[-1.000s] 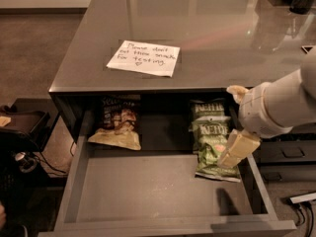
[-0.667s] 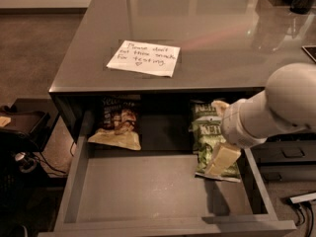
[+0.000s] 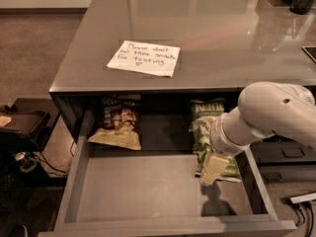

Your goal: Pick green jalapeno chip bag from top drawer and place on counter

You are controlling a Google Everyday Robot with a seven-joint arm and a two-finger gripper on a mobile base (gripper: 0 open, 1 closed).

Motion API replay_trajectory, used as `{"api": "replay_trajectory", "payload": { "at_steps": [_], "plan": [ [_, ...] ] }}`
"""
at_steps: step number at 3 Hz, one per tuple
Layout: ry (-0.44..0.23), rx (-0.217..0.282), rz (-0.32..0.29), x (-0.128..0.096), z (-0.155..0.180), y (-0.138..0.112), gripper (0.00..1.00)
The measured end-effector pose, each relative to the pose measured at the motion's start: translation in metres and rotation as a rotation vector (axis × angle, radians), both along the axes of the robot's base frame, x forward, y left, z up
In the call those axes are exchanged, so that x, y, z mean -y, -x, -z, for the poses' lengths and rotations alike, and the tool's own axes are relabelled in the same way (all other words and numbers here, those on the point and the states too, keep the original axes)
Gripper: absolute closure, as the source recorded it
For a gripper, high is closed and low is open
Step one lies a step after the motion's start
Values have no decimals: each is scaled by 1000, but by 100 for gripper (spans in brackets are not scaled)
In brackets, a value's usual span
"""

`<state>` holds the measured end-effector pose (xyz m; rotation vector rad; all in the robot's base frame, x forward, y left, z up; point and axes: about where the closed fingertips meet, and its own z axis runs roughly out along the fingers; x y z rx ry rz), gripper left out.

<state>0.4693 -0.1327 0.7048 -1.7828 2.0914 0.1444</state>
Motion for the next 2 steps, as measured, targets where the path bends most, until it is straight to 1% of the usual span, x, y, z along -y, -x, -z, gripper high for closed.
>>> {"api": "replay_trajectory", "payload": {
  "at_steps": [1,2],
  "plan": [
    [56,67,-47,10,14,-7,0],
    [83,143,-88,23,26,-18,0]
  ]
}}
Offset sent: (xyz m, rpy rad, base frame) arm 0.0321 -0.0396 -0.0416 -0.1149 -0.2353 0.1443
